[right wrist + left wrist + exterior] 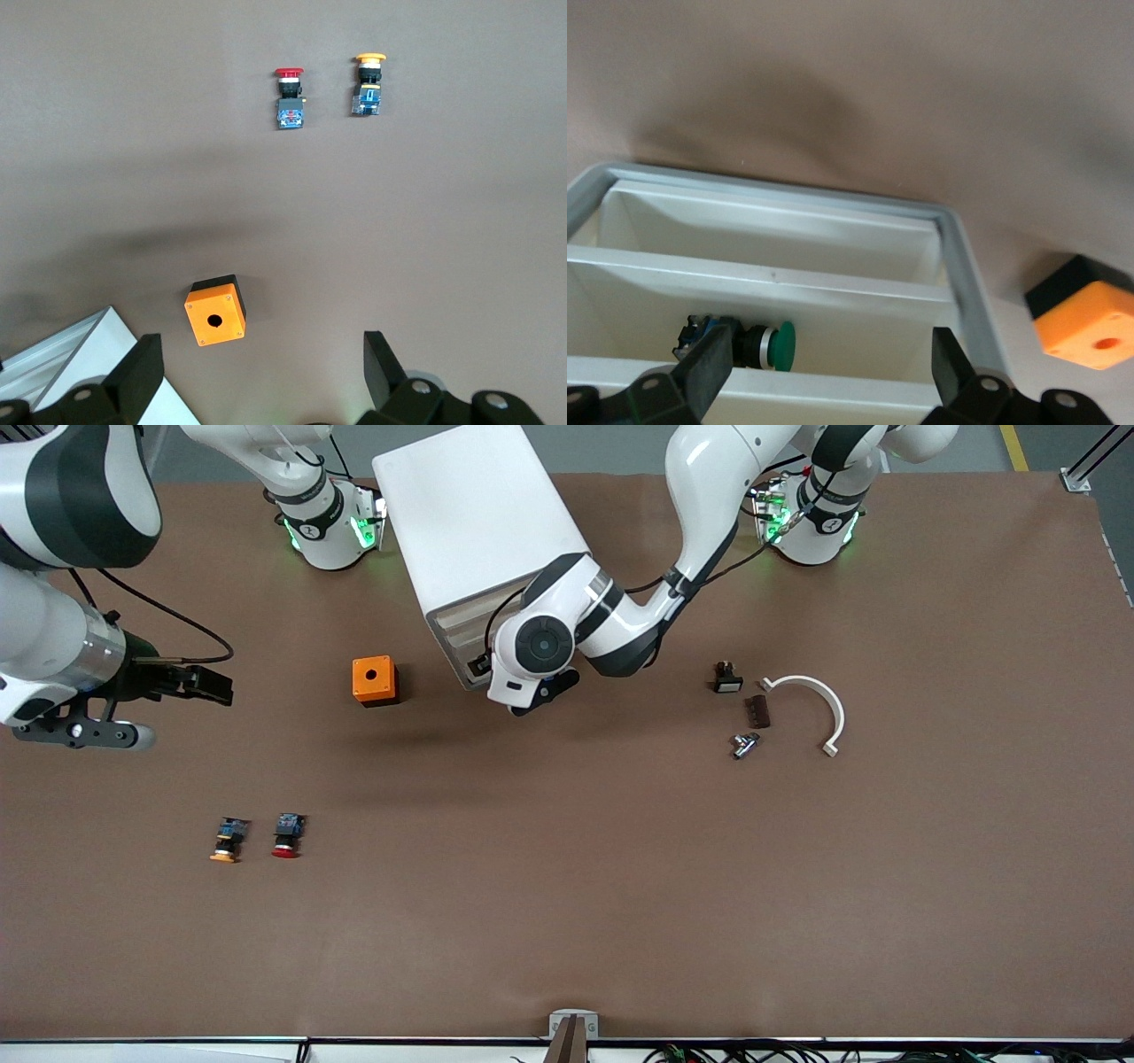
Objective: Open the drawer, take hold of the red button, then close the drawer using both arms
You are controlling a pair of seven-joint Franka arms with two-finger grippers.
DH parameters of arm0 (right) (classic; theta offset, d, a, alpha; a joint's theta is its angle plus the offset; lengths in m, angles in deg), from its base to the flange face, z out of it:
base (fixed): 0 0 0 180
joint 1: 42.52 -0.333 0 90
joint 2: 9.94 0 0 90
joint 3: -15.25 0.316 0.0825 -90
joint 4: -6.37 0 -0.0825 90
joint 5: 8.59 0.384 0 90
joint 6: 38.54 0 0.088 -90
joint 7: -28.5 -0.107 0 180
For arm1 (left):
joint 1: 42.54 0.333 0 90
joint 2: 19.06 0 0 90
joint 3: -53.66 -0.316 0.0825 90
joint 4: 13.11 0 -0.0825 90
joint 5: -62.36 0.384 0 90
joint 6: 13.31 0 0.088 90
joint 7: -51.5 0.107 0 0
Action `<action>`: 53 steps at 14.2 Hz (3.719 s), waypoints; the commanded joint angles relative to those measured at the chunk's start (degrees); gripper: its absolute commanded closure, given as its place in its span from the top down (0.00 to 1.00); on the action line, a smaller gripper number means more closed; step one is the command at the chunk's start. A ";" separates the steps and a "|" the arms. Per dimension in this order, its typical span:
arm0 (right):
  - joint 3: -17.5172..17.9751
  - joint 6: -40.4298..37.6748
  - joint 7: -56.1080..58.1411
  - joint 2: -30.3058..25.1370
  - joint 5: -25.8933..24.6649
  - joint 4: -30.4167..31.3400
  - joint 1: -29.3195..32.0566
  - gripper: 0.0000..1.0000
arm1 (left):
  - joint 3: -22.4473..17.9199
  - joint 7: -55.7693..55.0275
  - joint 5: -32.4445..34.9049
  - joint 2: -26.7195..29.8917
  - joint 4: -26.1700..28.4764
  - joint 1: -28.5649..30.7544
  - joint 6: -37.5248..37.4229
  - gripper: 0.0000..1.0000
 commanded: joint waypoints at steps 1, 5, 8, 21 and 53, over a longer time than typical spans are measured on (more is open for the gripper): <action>-0.16 -1.06 1.01 1.31 0.53 -2.52 0.34 1.00 | -0.23 -0.46 -0.34 5.23 1.13 2.87 -0.93 0.99; -0.51 -1.06 6.21 1.39 -0.17 -3.50 0.70 1.00 | -0.41 4.96 -0.34 14.01 1.13 10.77 -8.02 0.99; -0.77 -1.14 6.65 2.27 -0.34 -5.77 2.80 1.00 | -0.49 10.25 -0.34 20.52 1.13 20.07 -14.10 0.99; -0.25 -6.07 5.68 1.83 0.62 -5.96 2.02 1.00 | -3.81 57.68 18.18 30.29 1.83 45.69 -34.76 0.99; -0.69 0.44 5.59 -10.56 3.79 0.81 2.54 1.00 | -6.21 68.01 26.64 43.48 13.52 44.46 -19.65 1.00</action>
